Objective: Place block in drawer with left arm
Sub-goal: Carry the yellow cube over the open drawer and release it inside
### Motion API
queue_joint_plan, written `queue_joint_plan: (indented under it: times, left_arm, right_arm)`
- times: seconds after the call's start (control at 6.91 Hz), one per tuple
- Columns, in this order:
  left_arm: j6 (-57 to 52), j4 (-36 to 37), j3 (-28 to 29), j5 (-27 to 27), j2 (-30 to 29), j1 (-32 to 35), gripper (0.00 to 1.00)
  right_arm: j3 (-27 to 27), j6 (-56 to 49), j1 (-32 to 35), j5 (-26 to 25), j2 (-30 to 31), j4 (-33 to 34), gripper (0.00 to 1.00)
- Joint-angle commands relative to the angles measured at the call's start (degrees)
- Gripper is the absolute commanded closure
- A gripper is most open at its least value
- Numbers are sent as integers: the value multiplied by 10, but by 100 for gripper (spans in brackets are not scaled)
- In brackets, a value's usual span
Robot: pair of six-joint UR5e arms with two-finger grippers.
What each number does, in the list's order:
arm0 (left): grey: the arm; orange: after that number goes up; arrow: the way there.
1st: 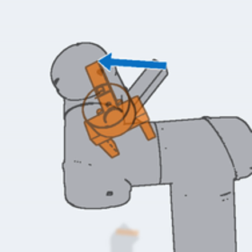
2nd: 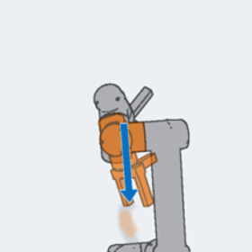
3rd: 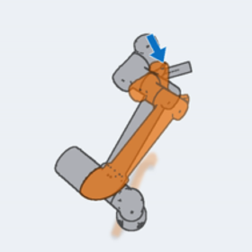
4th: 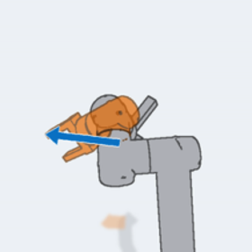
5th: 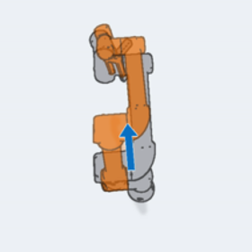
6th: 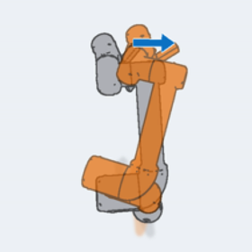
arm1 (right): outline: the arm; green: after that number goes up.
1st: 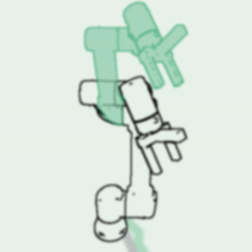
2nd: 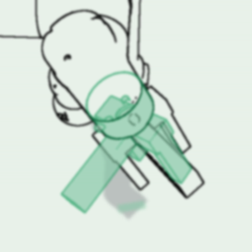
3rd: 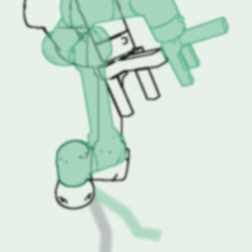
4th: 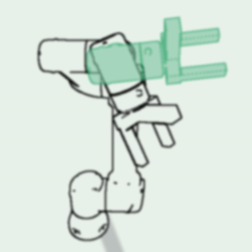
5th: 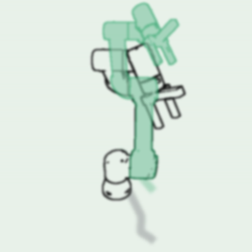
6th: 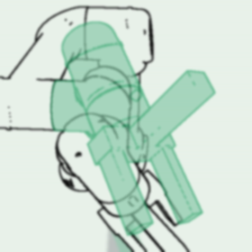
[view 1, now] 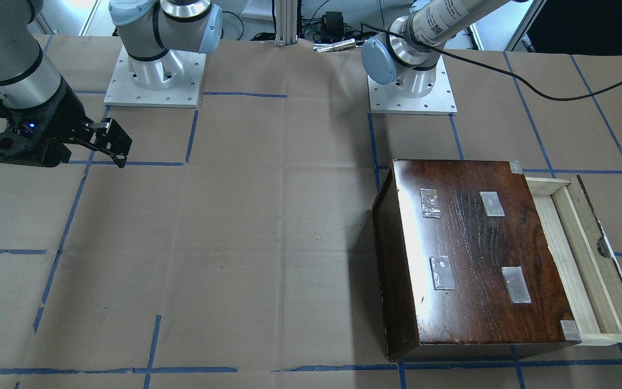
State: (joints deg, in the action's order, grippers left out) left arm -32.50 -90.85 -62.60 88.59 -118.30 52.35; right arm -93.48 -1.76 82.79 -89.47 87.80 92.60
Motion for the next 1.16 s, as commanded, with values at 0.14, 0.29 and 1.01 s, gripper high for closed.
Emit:
queue_joint_plan:
  times: [0.14,0.29,1.01]
  left_arm:
    - [89,8,-100,-13,81,70,74]
    - [109,11,-110,-13,76,92,74]
    - [112,82,-143,-11,28,99,74]
  right_arm:
    - [1,0,0,0,0,0,0]
    - [0,0,0,0,0,0,0]
    - [1,0,0,0,0,0,0]
